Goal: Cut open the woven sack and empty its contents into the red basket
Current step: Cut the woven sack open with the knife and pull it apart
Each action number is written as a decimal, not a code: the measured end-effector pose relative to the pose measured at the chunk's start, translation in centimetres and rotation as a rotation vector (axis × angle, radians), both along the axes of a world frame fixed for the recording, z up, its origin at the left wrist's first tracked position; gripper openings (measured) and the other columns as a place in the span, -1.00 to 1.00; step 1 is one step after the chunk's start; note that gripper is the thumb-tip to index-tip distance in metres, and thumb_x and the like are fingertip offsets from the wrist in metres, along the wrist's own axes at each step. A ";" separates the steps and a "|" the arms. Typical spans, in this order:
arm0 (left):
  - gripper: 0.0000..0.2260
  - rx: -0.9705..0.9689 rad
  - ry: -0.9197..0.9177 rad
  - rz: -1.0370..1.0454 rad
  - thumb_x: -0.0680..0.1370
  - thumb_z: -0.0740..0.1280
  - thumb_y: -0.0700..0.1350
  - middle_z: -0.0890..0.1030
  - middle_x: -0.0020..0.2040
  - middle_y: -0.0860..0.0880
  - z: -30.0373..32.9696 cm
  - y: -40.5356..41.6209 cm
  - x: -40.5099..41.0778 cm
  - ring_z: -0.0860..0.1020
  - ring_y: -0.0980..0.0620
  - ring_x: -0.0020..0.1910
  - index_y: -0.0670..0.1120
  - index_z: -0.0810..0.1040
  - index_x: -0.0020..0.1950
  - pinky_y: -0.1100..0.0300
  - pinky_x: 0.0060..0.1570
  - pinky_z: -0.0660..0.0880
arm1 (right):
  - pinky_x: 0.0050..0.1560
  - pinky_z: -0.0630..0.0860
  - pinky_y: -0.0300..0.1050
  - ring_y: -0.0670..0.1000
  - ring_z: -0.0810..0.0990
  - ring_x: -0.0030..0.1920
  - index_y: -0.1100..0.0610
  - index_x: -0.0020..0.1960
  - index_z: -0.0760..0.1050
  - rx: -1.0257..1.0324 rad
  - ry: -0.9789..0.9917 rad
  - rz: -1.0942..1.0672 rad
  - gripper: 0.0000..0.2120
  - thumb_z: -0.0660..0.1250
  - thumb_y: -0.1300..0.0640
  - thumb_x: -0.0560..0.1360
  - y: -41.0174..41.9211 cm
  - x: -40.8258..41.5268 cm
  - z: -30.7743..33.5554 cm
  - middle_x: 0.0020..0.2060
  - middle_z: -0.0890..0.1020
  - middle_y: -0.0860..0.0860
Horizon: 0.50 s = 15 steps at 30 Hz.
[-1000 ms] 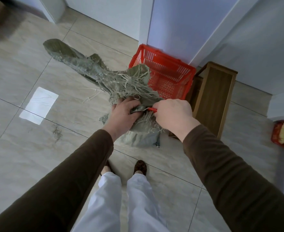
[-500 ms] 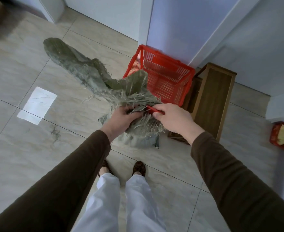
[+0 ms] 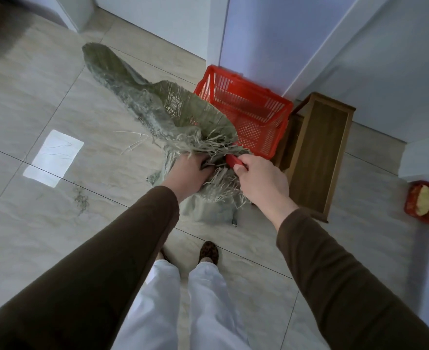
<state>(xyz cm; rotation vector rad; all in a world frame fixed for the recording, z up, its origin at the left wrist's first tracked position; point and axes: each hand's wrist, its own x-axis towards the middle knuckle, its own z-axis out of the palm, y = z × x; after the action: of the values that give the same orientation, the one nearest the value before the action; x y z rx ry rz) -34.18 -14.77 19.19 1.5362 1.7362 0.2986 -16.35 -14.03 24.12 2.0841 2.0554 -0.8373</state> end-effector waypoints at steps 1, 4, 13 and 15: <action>-0.80 0.011 0.026 -0.020 0.59 0.37 -0.15 0.70 0.03 -0.29 0.1 0.2 0.0 0.64 -0.27 0.03 -0.24 0.66 0.13 -0.02 0.03 0.55 | -0.28 0.48 -0.06 0.06 0.62 -0.20 -0.08 0.23 0.58 0.014 -0.010 0.022 -0.75 0.17 -0.08 0.71 0.1 0.0 0.2 -0.14 0.65 -0.07; -0.84 0.031 0.064 -0.046 0.57 0.39 -0.19 0.69 -0.02 -0.30 0.6 1.0 0.1 0.63 -0.28 -0.01 -0.26 0.66 0.05 0.01 -0.05 0.51 | -0.27 0.45 -0.07 0.07 0.61 -0.18 -0.06 0.19 0.59 0.007 -0.031 0.057 -0.76 0.17 -0.08 0.71 0.1 -0.1 0.9 -0.13 0.65 -0.04; -0.76 -0.202 0.042 0.180 0.64 0.35 -0.18 0.70 0.08 -0.28 -0.5 -2.9 -3.0 0.67 -0.28 0.05 -0.26 0.65 0.24 -0.11 0.09 0.62 | -0.24 0.65 -0.05 -0.05 0.71 -0.34 -0.06 0.04 0.59 -0.131 -0.059 0.093 -0.82 0.24 -0.08 0.67 6.4 2.1 7.9 -0.23 0.70 -0.10; -0.78 -0.106 -0.040 0.314 0.63 0.37 -0.17 0.70 0.05 -0.26 -0.2 -2.3 -2.8 0.67 -0.27 0.03 -0.26 0.67 0.20 -0.03 0.01 0.60 | -0.10 0.69 0.04 -0.03 0.73 -0.32 -0.08 0.03 0.61 -0.289 -0.187 0.224 -0.85 0.28 -0.07 0.64 6.0 1.7 8.5 -0.21 0.72 -0.08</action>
<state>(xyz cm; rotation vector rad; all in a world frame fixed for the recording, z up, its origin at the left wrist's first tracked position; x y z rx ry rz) -37.03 -17.11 19.02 1.1735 1.9285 0.3851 -14.67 -8.00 32.61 1.6792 1.8958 -0.8127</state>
